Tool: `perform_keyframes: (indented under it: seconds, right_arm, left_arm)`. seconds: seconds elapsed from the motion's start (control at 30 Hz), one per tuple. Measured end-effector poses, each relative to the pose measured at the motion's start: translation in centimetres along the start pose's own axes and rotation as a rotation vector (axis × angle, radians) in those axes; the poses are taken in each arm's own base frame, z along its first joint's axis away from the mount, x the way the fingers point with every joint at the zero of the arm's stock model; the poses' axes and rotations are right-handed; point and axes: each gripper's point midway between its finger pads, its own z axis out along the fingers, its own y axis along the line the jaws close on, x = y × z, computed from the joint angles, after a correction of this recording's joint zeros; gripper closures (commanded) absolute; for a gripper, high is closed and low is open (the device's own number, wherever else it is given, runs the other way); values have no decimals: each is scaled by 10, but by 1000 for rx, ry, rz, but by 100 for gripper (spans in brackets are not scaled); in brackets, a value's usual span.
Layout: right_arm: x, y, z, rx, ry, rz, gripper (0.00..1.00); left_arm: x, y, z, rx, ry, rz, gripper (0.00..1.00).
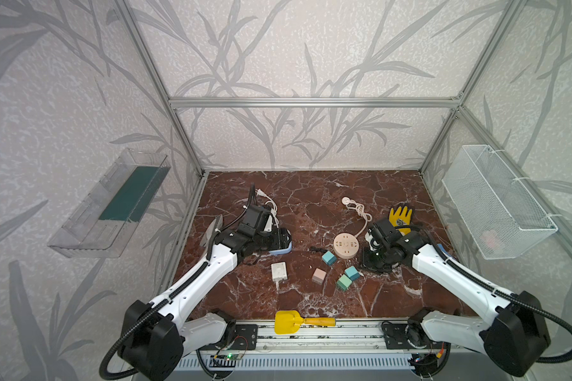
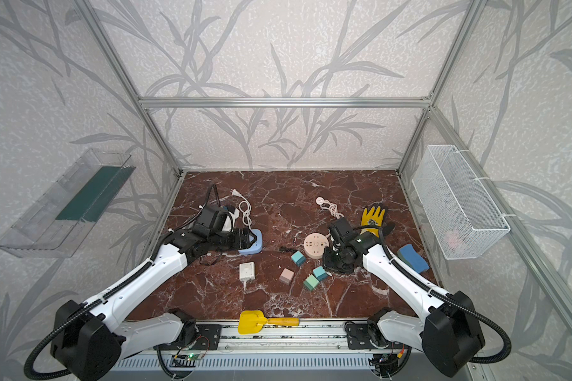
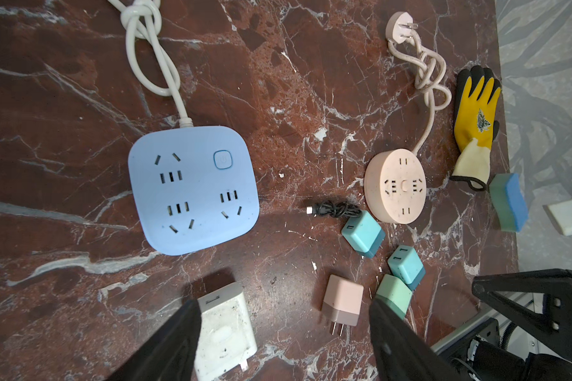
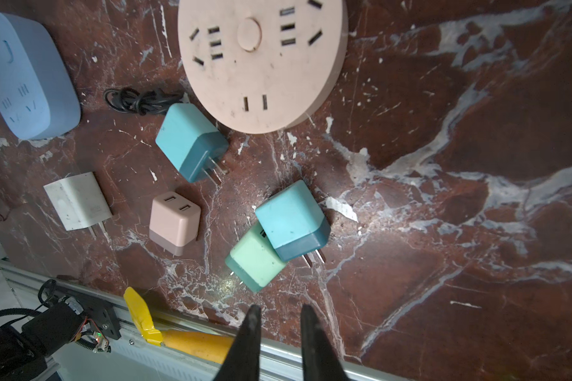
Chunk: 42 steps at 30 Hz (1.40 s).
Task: Insert plugs into power strip
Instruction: Pick up the plug from the bottom-center of the table.
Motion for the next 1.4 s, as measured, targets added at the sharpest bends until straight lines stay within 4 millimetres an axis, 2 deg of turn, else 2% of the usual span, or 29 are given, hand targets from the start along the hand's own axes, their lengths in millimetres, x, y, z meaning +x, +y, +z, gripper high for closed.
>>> perform_keyframes:
  seconds: [0.07,0.4,0.43,0.47,0.5,0.67,0.77,0.97,1.17,1.4]
  right_arm:
    - [-1,-1,3,6,3,0,100]
    - [0,-9,18,80,24,-6,100]
    - [1,-11,19,93,25,-12,97]
    - [1,-12,21,107,26,-22,84]
    - [1,-12,21,119,28,-34,77]
    - [-6,-4,24,186,29,-158,52]
    - [-11,2,24,211,21,-226,51]
    - [-19,7,27,247,25,-331,58]
    - [-16,3,36,267,65,-405,44]
    - [-11,8,47,257,96,-465,46]
  left_arm:
    - [0,-1,1,4,-1,-4,21]
    - [0,-5,11,17,6,-13,24]
    - [2,-5,12,14,12,-11,23]
    - [3,-5,14,9,19,-8,23]
    - [5,-4,17,4,26,-6,23]
    - [9,-2,22,-16,43,0,23]
    - [10,-2,23,-19,43,3,23]
    - [12,-3,23,-20,48,10,23]
    - [12,-3,23,-23,46,13,23]
    - [12,-4,24,-20,43,15,23]
